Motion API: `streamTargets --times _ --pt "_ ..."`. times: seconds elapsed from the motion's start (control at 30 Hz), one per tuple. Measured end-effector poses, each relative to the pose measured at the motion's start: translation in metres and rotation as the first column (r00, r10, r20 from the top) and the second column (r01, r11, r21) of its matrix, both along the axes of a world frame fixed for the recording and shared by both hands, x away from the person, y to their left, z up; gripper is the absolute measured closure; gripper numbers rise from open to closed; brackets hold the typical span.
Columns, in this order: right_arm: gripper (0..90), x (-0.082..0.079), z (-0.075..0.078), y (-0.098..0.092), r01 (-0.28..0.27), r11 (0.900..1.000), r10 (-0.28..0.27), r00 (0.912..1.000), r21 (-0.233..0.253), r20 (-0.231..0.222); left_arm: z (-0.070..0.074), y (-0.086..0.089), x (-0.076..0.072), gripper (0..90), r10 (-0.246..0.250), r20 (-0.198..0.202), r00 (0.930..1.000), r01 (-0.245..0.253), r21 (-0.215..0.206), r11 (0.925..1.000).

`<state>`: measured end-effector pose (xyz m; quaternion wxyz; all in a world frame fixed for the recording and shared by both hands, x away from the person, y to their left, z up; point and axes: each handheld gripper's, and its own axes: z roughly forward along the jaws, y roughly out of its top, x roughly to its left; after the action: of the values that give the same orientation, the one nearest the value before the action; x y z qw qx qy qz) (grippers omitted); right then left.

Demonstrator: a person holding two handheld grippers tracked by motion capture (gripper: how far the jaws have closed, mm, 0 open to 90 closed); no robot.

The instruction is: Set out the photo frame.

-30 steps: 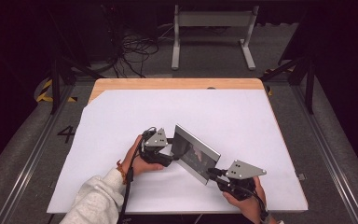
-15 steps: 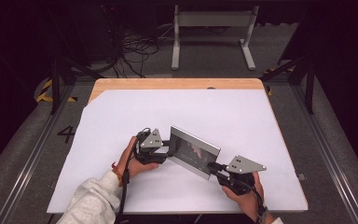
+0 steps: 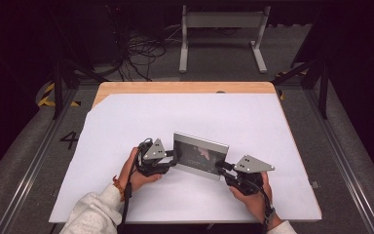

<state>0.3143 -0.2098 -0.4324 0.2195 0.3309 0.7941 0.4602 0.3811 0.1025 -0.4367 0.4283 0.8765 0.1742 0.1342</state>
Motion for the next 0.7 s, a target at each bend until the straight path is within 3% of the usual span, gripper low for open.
streamTargets --times 0.53,0.7 --pt "70.5 0.013 -0.001 0.002 0.008 1.0 -0.008 0.9999 0.0 0.012 -0.001 0.002 -0.005 65.5 0.026 0.005 0.9996 -0.026 -0.002 0.9997" --pt "72.5 0.008 -0.002 0.003 0.019 0.999 -0.018 0.9996 -0.051 0.021 -0.004 -0.002 -0.006 62.4 0.04 0.014 0.9991 -0.04 0.005 0.9992"
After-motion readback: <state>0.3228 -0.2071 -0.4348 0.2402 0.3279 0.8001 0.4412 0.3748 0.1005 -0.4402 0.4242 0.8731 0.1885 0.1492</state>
